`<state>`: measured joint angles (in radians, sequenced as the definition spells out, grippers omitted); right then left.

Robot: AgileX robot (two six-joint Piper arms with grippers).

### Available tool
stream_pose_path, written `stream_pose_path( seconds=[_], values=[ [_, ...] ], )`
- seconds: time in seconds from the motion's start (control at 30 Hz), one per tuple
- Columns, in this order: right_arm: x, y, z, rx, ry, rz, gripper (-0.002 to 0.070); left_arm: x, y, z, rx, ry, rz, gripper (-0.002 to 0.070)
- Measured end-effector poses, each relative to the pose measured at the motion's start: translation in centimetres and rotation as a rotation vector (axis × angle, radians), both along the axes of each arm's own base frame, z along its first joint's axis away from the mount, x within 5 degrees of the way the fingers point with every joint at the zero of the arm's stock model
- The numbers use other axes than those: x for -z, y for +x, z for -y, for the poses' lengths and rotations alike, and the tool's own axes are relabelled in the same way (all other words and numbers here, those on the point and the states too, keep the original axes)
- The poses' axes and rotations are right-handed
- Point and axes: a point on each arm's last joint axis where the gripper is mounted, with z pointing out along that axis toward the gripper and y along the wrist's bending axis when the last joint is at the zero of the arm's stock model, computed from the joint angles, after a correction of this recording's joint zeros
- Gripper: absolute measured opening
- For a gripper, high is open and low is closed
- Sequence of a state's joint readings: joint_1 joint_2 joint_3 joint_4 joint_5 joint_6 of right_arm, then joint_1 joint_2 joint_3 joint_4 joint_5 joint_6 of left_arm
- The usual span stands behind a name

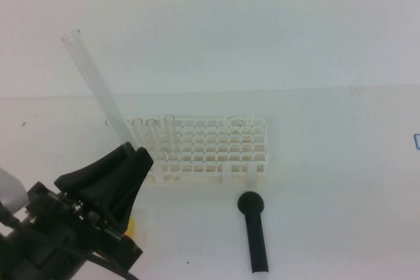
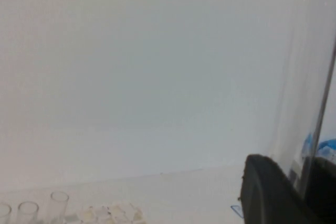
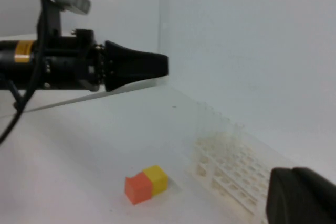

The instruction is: Place the test tubes

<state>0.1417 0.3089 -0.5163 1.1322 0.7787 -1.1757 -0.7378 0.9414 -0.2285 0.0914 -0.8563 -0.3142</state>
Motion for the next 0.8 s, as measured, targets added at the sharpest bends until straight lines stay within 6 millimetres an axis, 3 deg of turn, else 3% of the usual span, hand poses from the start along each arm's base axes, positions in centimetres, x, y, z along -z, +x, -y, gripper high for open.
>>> stream_pose_path(
  seconds=[0.2, 0.3, 0.47, 0.6, 0.73, 0.77, 0.8],
  values=[
    [0.2, 1.6, -0.9, -0.108, -0.010, -0.044, 0.0015, 0.9, -0.4, 0.4, 0.046, 0.116, 0.036, -0.0001],
    [0.0, 2.3, -1.7, -0.196, 0.008, -0.035, 0.0095, 0.9, -0.8, 0.8, 0.088, 0.172, 0.098, -0.0001],
    [-0.5, 3.8, -3.1, -0.317, 0.089, -0.021, 0.0292, 0.9, -1.3, 1.1, 0.140, 0.213, 0.163, -0.0001],
    [-1.0, 5.9, -3.9, -0.336, 0.090, -0.045, 0.0356, 0.7, -1.8, 1.4, 0.192, 0.211, 0.205, -0.0001],
    [-2.9, 8.3, -5.2, -0.384, 0.114, -0.072, 0.0389, 0.7, -1.9, 1.4, 0.198, 0.206, 0.213, -0.0001],
    [-3.4, 8.8, -5.7, -0.402, 0.118, -0.075, 0.0398, 0.7, -1.9, 1.4, 0.198, 0.206, 0.213, 0.0104],
    [-3.7, 9.2, -6.1, -0.416, 0.120, -0.079, 0.0405, 0.7, -1.9, 1.4, 0.198, 0.205, 0.211, -0.0001]
  ],
)
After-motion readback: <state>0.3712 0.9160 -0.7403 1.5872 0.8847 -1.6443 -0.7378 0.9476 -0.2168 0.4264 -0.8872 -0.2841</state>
